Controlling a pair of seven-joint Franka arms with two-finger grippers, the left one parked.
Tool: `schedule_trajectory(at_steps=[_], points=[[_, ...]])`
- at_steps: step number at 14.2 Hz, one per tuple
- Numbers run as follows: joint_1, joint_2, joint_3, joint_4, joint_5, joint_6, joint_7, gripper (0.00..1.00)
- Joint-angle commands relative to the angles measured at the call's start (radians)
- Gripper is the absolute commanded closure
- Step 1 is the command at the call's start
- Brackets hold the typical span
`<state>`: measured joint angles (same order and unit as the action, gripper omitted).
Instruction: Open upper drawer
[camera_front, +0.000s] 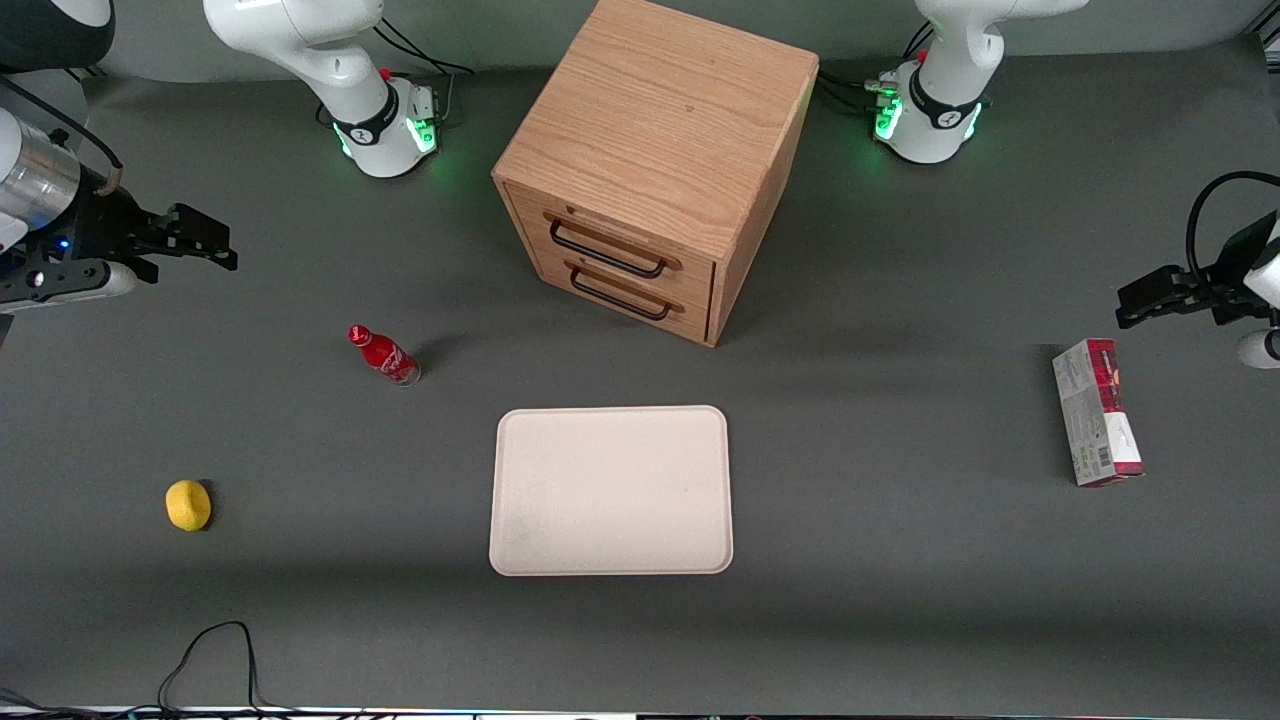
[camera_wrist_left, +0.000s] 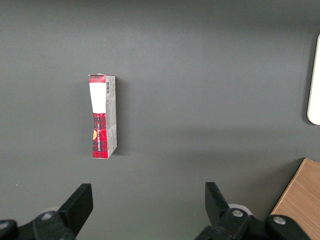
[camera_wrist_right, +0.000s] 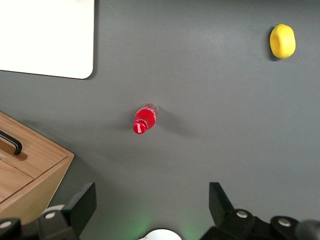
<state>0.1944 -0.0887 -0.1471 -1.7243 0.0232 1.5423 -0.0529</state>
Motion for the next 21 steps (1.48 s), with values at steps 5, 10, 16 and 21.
schedule_trajectory(at_steps=[5, 10, 16, 21], points=[[0.005, 0.01, -0.008, 0.052, -0.02, -0.024, 0.016, 0.0], [0.008, 0.049, -0.003, 0.072, -0.009, -0.054, 0.022, 0.0], [0.014, 0.148, 0.009, 0.158, 0.07, -0.068, 0.008, 0.0], [0.103, 0.257, 0.012, 0.291, 0.19, -0.099, 0.011, 0.0]])
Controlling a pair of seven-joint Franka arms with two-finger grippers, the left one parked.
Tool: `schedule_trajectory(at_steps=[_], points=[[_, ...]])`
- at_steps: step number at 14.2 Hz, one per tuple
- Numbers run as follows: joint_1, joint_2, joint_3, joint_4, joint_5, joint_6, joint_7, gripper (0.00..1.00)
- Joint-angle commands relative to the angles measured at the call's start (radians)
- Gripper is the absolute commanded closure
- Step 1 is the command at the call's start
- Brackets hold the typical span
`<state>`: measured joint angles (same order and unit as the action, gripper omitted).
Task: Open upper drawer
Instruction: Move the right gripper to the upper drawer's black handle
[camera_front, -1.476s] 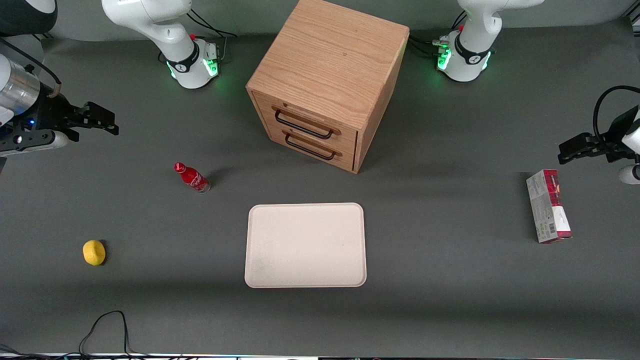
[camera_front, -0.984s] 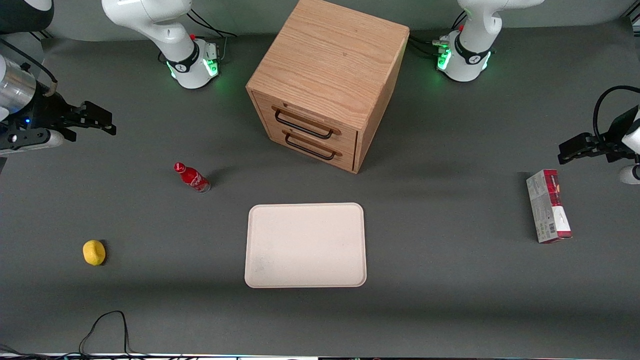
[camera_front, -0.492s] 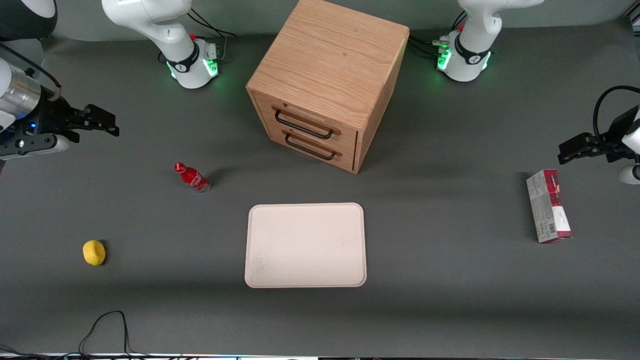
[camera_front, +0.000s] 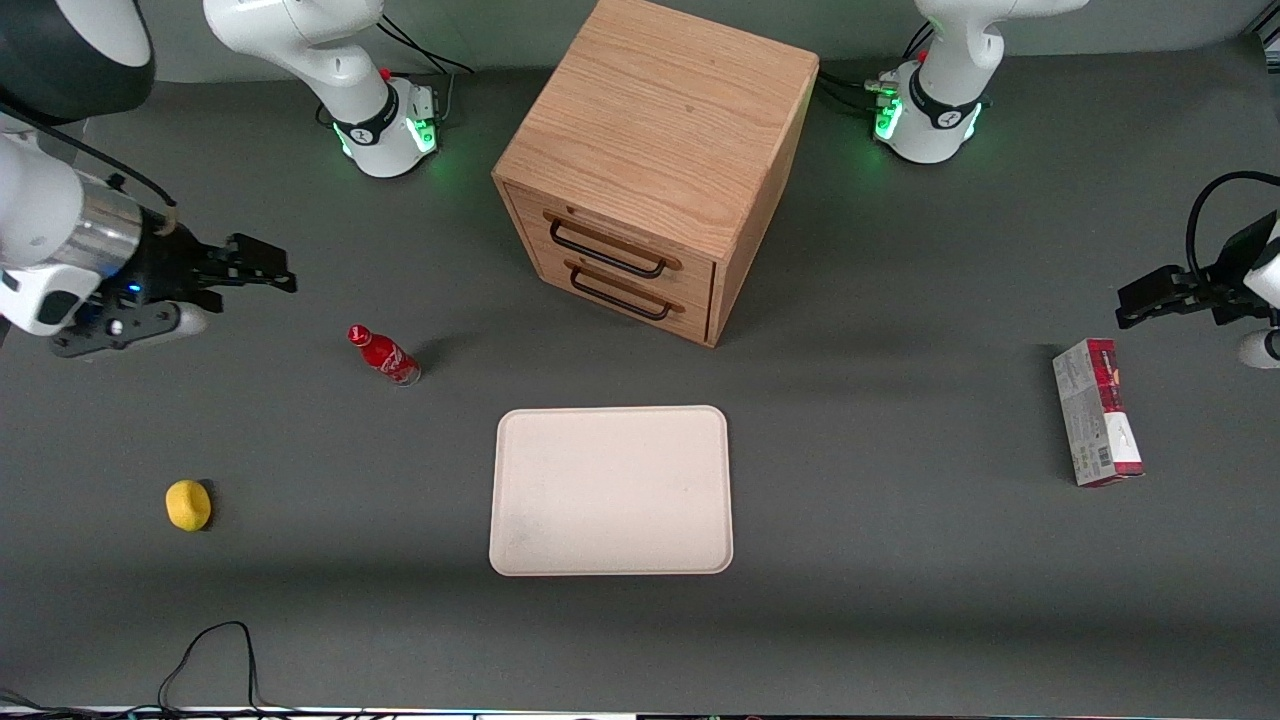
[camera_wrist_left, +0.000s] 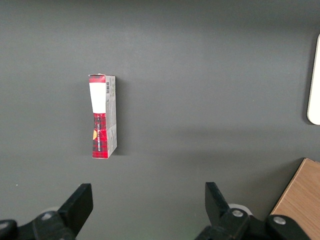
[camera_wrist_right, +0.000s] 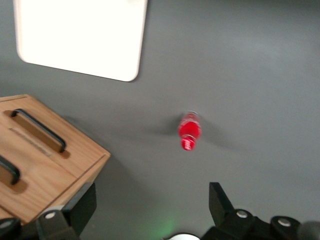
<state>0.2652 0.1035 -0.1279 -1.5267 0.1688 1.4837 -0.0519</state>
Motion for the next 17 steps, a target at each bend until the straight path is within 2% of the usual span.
schedule_trajectory(at_steps=[1, 3, 5, 8, 10, 13, 17], points=[[0.057, 0.103, -0.001, 0.133, 0.06, -0.039, 0.009, 0.0], [0.095, 0.178, 0.007, 0.2, 0.078, -0.04, 0.0, 0.0], [0.098, 0.238, 0.017, 0.249, 0.186, -0.037, -0.061, 0.0], [0.169, 0.326, 0.037, 0.356, 0.198, -0.031, -0.08, 0.0], [0.206, 0.344, 0.06, 0.367, 0.199, -0.031, -0.12, 0.0], [0.215, 0.37, 0.128, 0.367, 0.199, -0.029, -0.282, 0.0], [0.215, 0.378, 0.185, 0.356, 0.198, -0.043, -0.397, 0.0]])
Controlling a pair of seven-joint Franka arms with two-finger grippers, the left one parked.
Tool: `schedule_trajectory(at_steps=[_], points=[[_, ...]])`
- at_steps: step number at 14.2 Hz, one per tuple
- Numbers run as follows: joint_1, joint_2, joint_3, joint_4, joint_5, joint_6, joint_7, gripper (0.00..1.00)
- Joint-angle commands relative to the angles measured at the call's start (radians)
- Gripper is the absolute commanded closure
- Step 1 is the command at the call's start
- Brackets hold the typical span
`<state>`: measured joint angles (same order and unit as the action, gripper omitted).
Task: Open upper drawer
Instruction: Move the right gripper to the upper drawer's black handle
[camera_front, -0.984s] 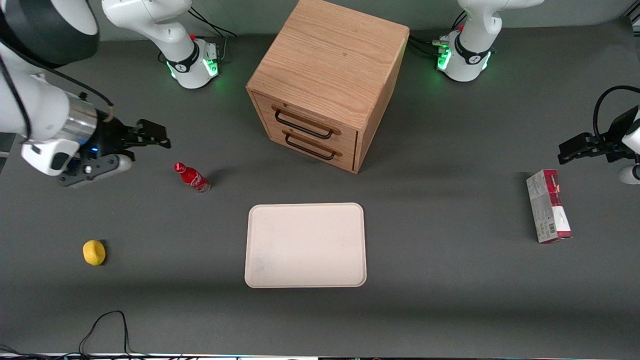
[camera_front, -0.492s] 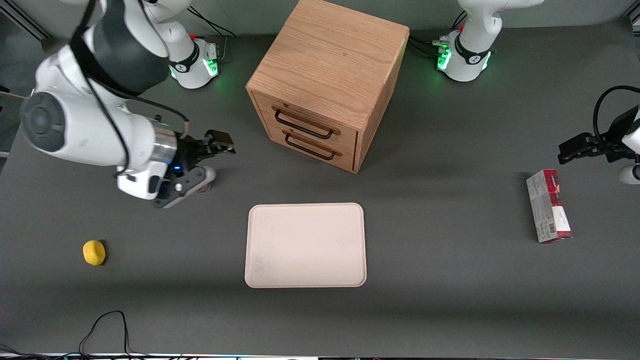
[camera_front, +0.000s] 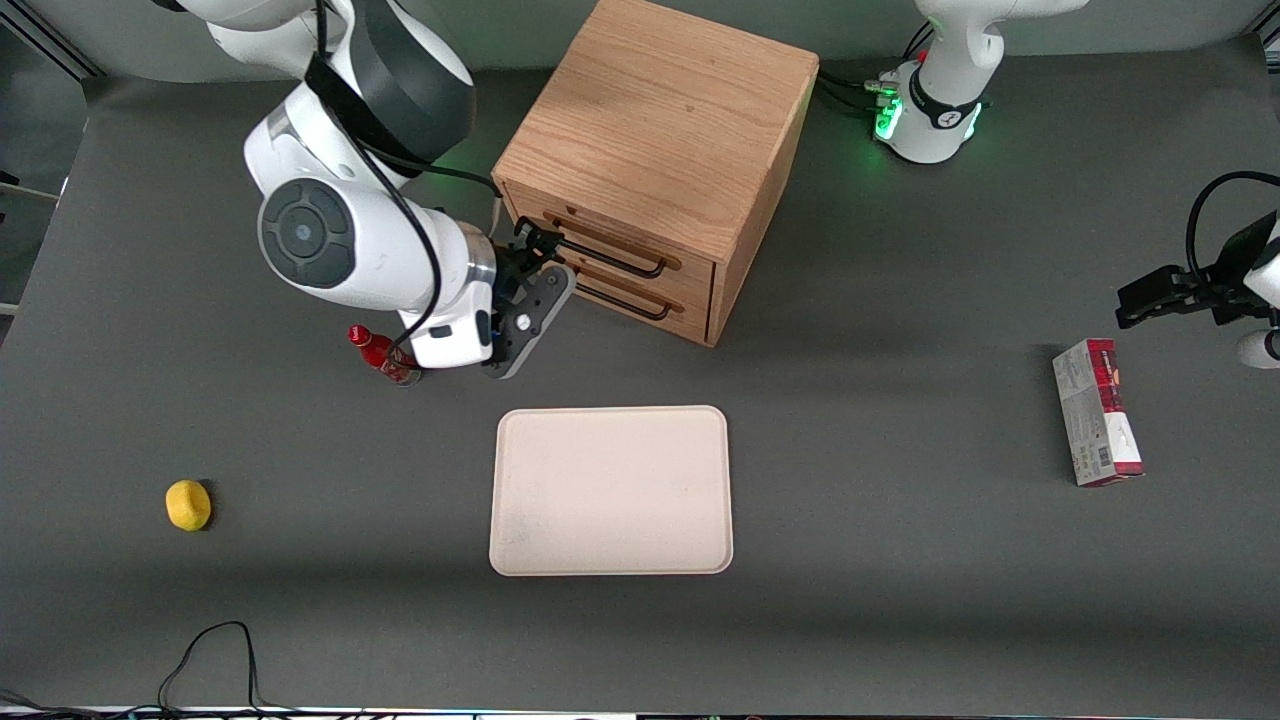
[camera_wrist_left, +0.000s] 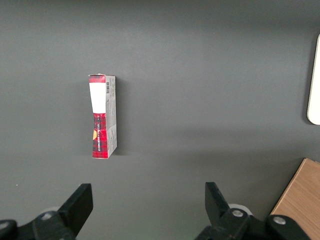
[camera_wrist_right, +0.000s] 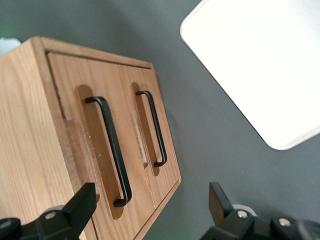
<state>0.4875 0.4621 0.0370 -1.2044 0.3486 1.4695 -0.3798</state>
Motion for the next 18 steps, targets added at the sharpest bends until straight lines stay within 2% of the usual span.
schedule_trajectory(at_steps=[1, 6, 11, 18], points=[[-0.007, 0.021, 0.026, 0.029, 0.018, -0.04, -0.088, 0.0], [0.029, 0.026, 0.026, -0.039, 0.013, -0.041, -0.174, 0.0], [0.059, 0.024, 0.024, -0.093, -0.025, -0.025, -0.176, 0.0], [0.063, 0.015, 0.026, -0.17, -0.025, 0.031, -0.176, 0.0]])
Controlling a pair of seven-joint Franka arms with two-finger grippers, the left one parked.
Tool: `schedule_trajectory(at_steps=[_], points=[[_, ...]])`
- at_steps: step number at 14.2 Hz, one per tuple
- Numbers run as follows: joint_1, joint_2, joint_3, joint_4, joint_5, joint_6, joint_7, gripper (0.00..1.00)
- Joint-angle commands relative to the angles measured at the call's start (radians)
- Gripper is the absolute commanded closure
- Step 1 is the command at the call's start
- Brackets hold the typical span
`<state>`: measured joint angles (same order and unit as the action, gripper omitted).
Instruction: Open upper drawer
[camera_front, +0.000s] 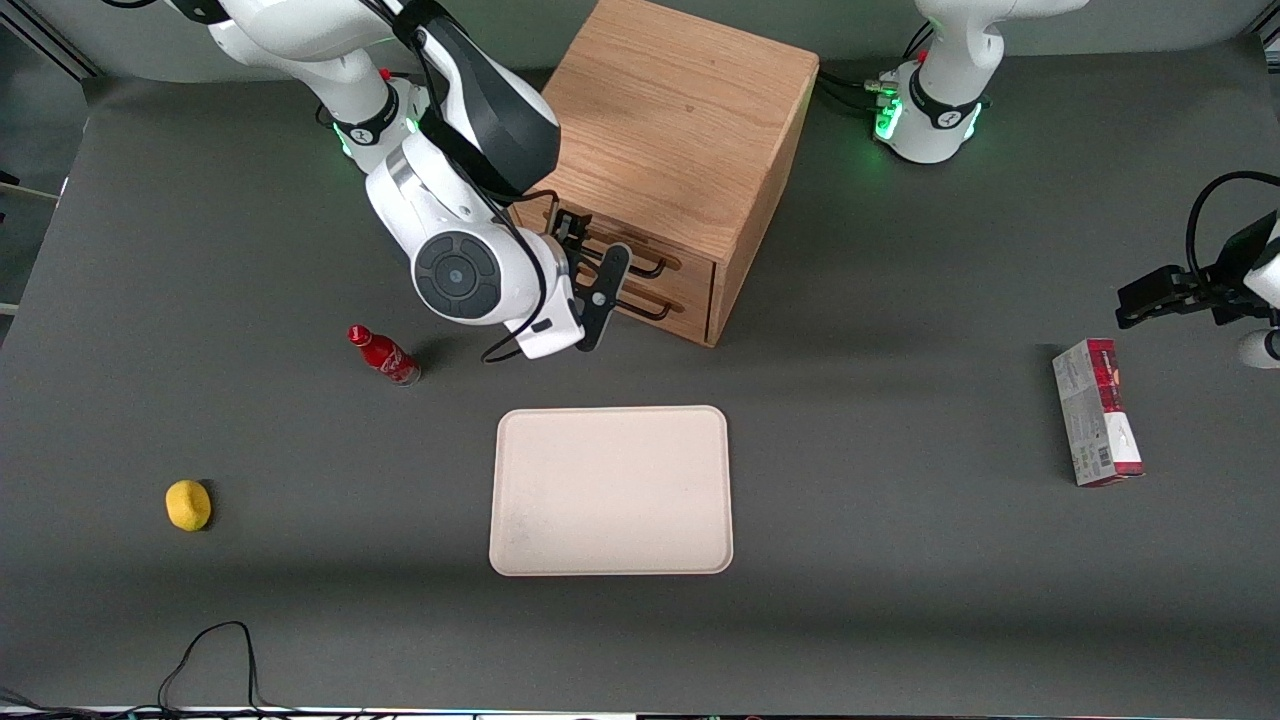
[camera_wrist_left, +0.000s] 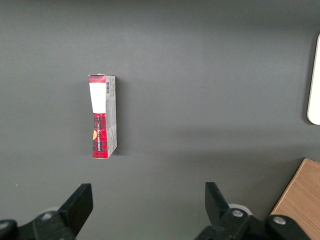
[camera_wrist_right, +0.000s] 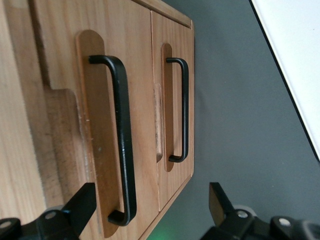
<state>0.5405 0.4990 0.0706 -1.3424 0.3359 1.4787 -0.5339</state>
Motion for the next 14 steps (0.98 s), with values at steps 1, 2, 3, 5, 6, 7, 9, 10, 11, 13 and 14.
schedule_trajectory(at_steps=[1, 2, 3, 5, 6, 7, 9, 10, 11, 13, 14], points=[[0.01, -0.022, -0.008, -0.035, -0.008, 0.028, -0.021, 0.0], [0.01, -0.022, -0.008, -0.044, -0.006, 0.031, -0.021, 0.0], [0.012, -0.022, -0.008, -0.047, -0.005, 0.037, -0.02, 0.0], [0.025, -0.023, -0.008, -0.066, -0.001, 0.055, -0.018, 0.0], [0.027, -0.023, -0.008, -0.073, -0.001, 0.069, -0.015, 0.0], [0.027, -0.025, -0.008, -0.084, 0.0, 0.075, -0.012, 0.0], [0.027, -0.025, -0.008, -0.093, 0.002, 0.084, -0.009, 0.0], [0.029, -0.025, -0.008, -0.098, 0.0, 0.094, -0.009, 0.0], [0.041, -0.025, -0.008, -0.099, 0.002, 0.097, -0.008, 0.0], [0.045, -0.023, -0.008, -0.099, 0.002, 0.101, -0.005, 0.0], [0.047, -0.023, -0.008, -0.101, 0.002, 0.101, -0.005, 0.0]])
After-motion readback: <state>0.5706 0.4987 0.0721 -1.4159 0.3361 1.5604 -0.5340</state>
